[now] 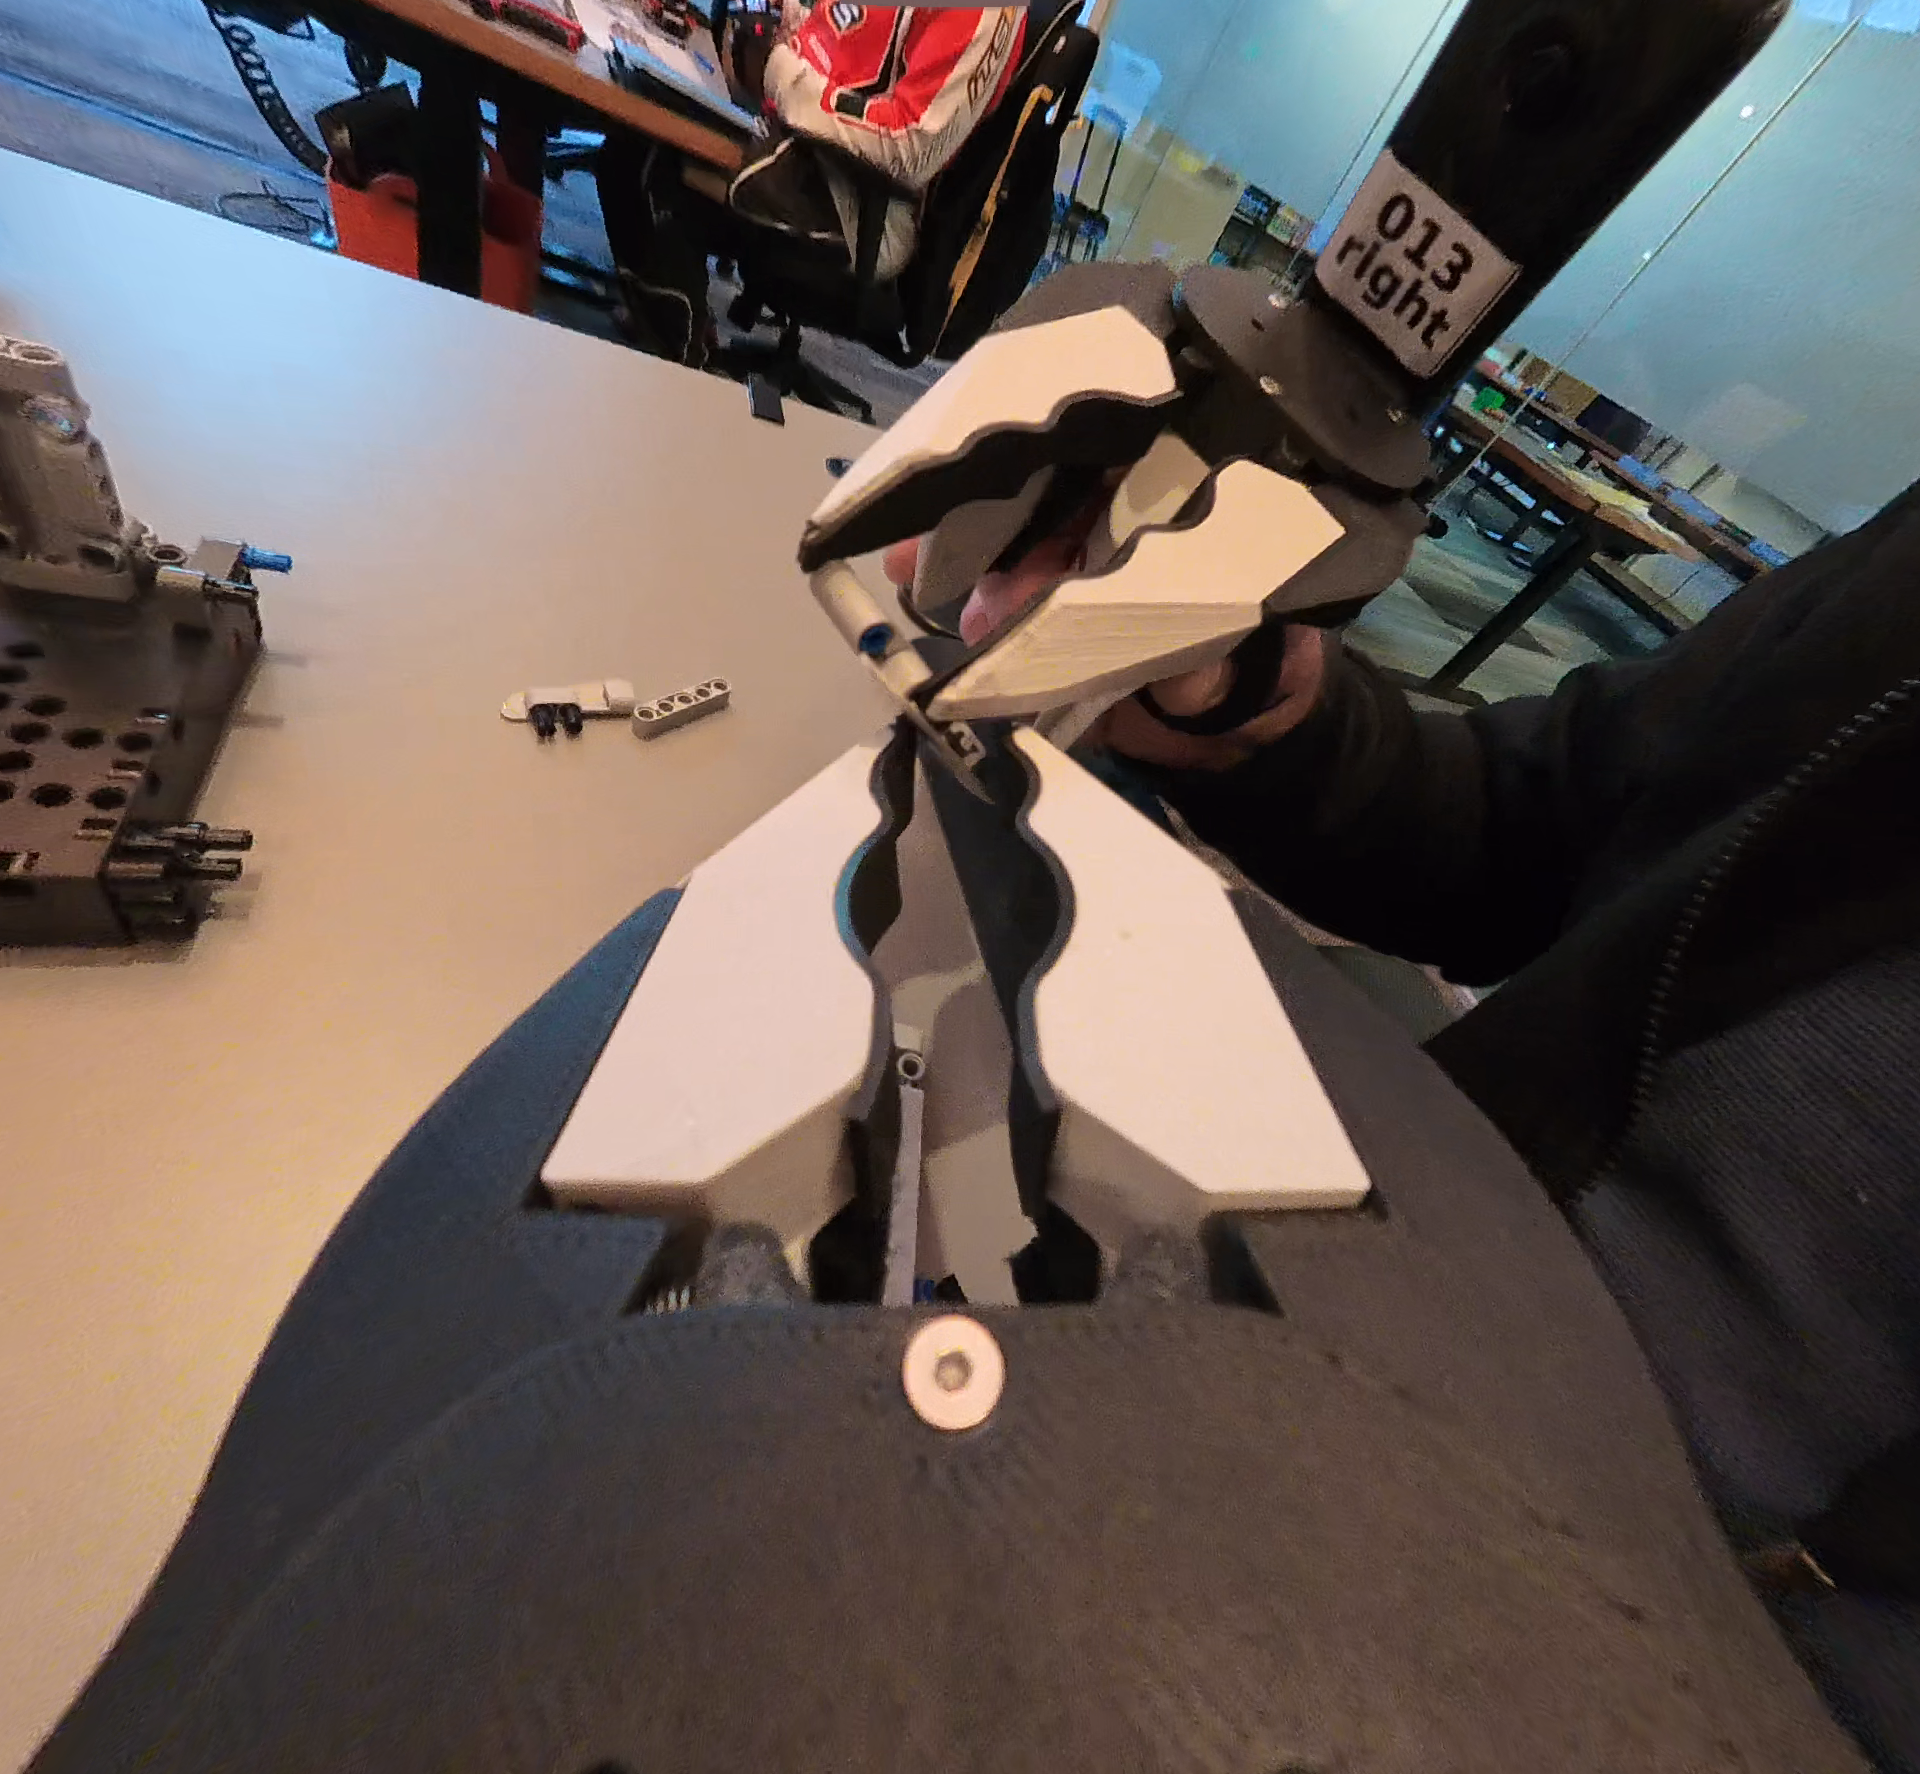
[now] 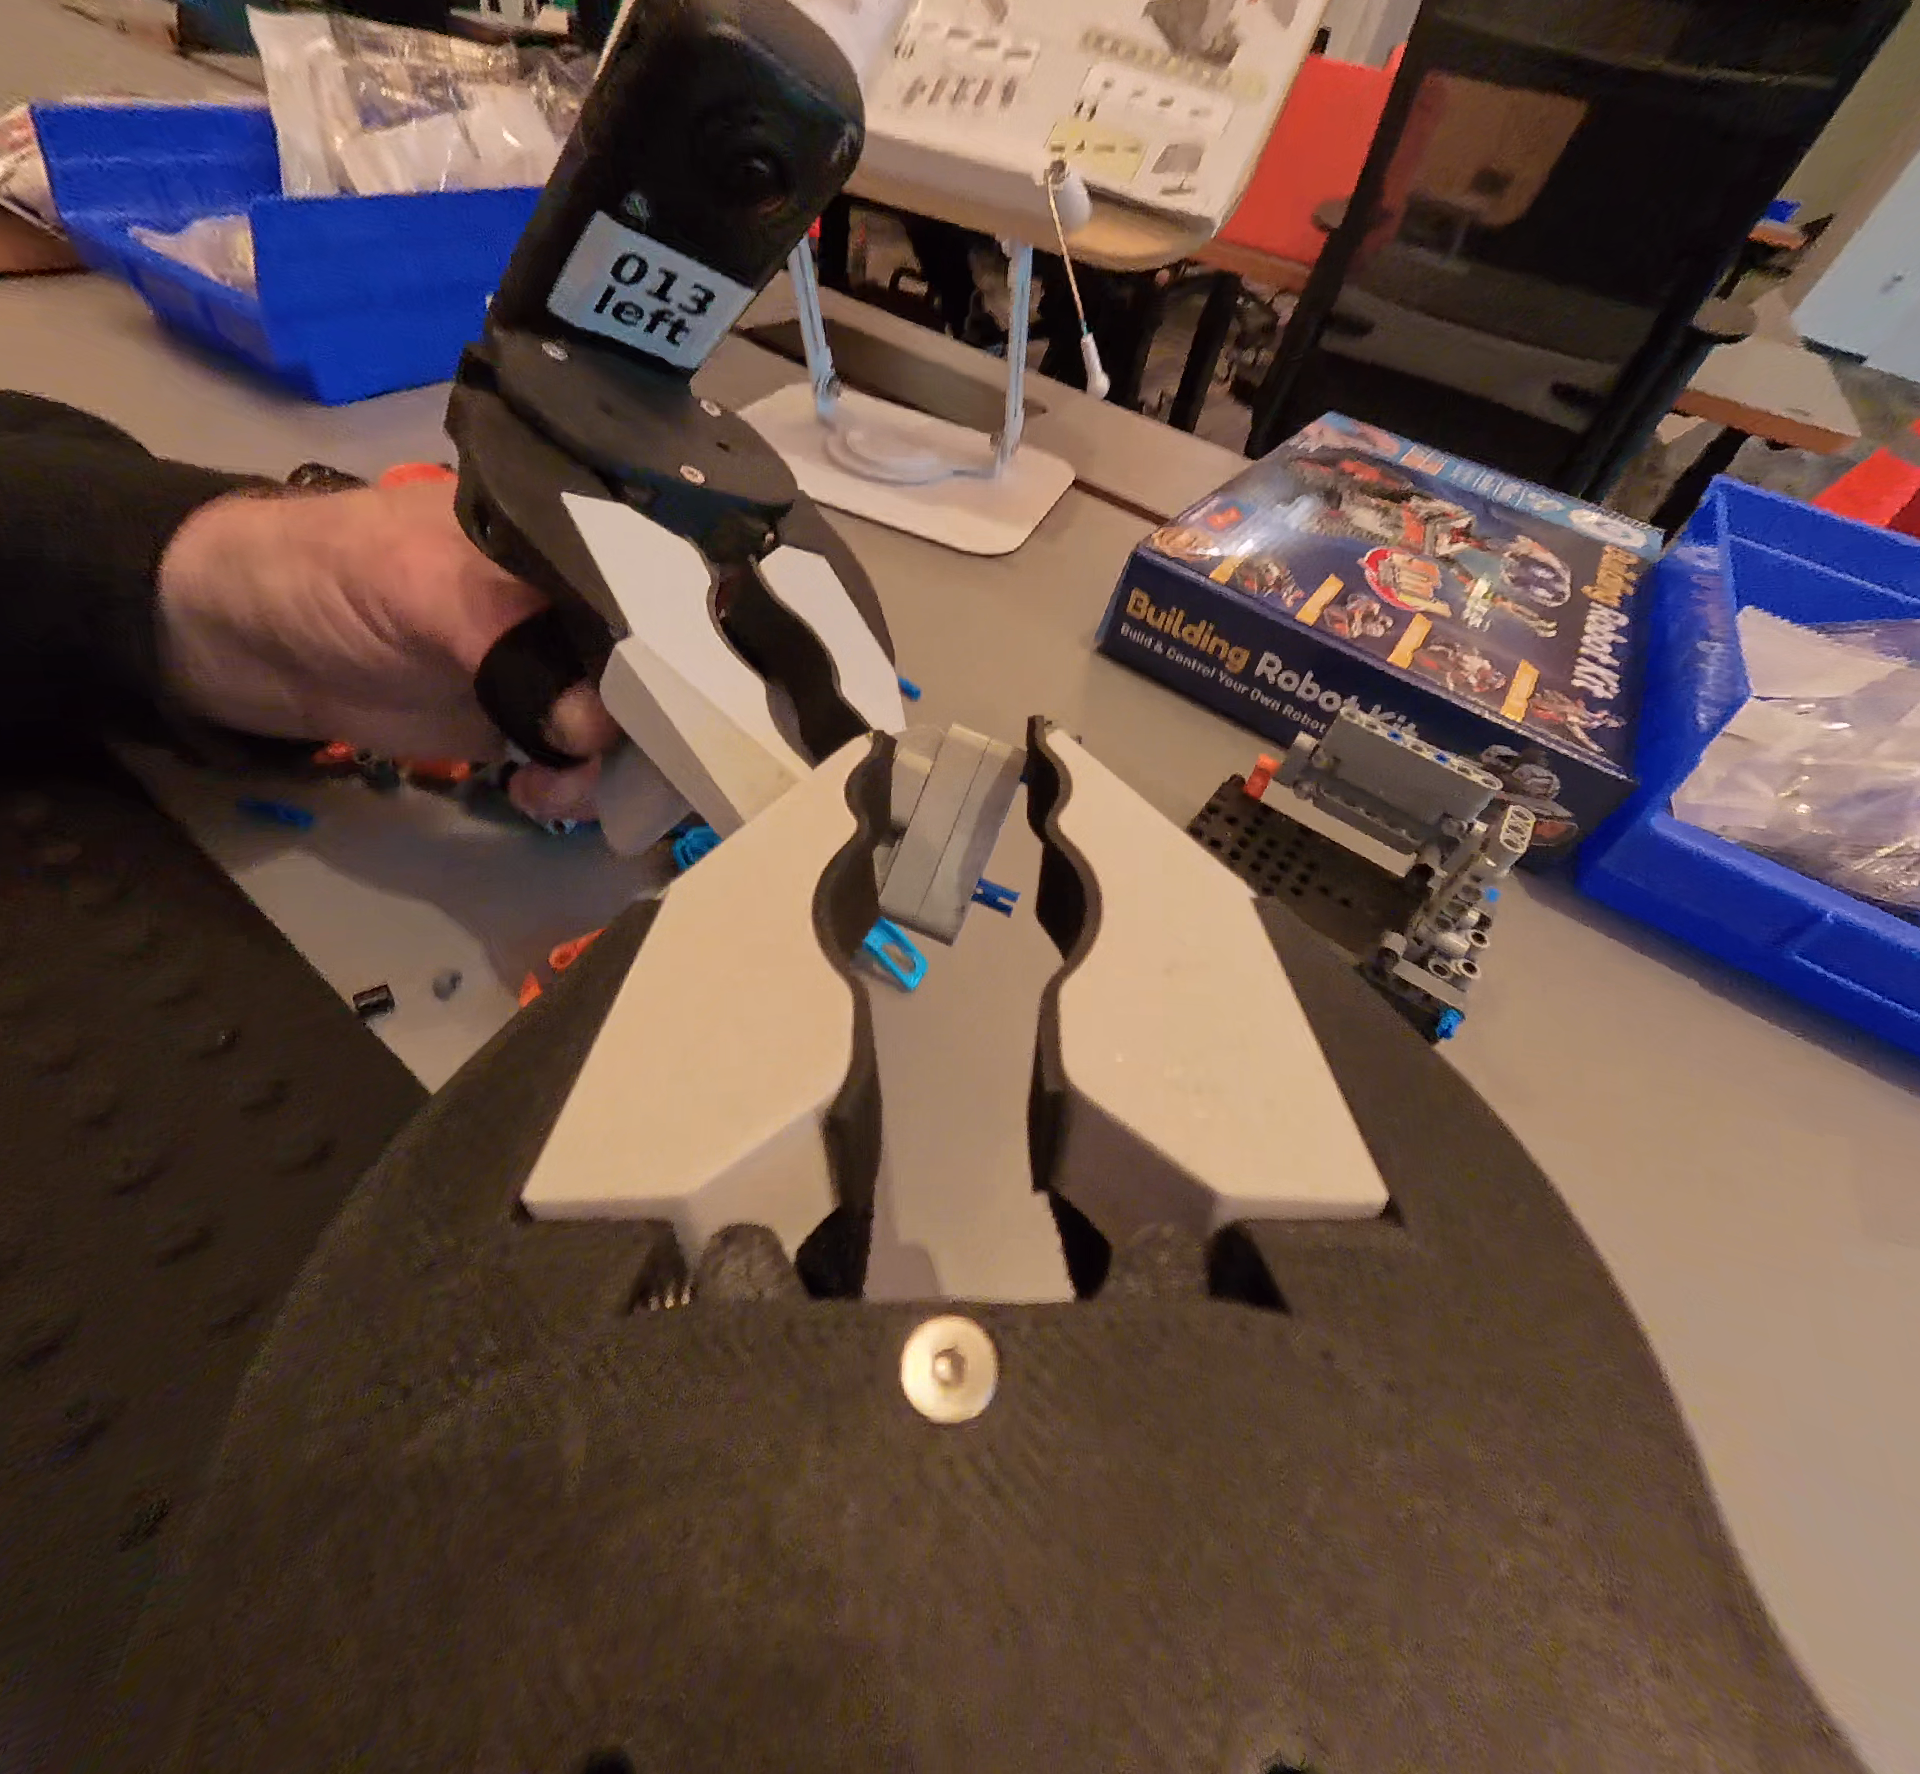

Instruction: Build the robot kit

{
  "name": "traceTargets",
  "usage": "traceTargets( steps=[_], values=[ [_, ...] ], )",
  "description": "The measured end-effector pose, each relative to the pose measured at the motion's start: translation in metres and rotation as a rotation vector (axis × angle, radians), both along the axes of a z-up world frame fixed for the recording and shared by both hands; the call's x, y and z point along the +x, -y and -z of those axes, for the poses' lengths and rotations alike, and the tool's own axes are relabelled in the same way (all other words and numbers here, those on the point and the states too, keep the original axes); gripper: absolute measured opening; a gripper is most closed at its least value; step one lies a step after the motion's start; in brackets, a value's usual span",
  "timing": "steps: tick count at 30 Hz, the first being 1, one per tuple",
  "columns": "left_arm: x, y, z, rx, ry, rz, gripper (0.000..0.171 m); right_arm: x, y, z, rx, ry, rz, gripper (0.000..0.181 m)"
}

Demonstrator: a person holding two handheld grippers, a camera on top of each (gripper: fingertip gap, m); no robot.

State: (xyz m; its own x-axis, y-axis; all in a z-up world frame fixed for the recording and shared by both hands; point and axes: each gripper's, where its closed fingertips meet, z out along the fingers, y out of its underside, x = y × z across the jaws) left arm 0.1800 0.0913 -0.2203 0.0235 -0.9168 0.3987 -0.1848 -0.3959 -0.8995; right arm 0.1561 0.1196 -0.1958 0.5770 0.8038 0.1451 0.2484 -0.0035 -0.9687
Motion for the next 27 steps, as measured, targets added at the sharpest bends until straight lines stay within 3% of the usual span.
traceTargets(
  steps=[2,5,8,13,16,21,24,27],
  values=[
    [-0.003,-0.004,0.001,-0.004,0.002,-0.023,0.006,-0.002,0.001,-0.008,-0.005,-0.056,-0.007,0.021],
    [-0.009,-0.004,-0.006,-0.033,0.047,-0.017,0.003,0.007,0.003,-0.029,-0.04,-0.195,-0.03,0.032],
    [-0.01,0.003,-0.013,0.003,0.062,0.029,0.003,0.014,0.006,-0.028,-0.153,-0.253,-0.102,0.032],
    [-0.008,0.009,-0.014,0.01,0.072,0.069,0.004,0.006,0.019,-0.016,-0.281,-0.271,-0.237,0.006],
    [-0.011,0.005,-0.027,0.017,0.13,0.038,0.024,0.003,0.021,-0.016,-0.332,-0.326,-0.269,0.005],
    [-0.015,0.006,-0.035,0.058,0.165,0.022,0.005,-0.001,0.026,-0.018,-0.357,-0.396,-0.314,0.005],
    [-0.017,0.003,-0.038,0.066,0.167,0.007,0.003,0.004,0.025,-0.018,-0.361,-0.412,-0.297,0.012],
    [-0.025,-0.005,-0.04,0.057,0.15,-0.024,0.003,0.036,0.012,-0.01,-0.337,-0.345,-0.181,0.024]
  ],
)
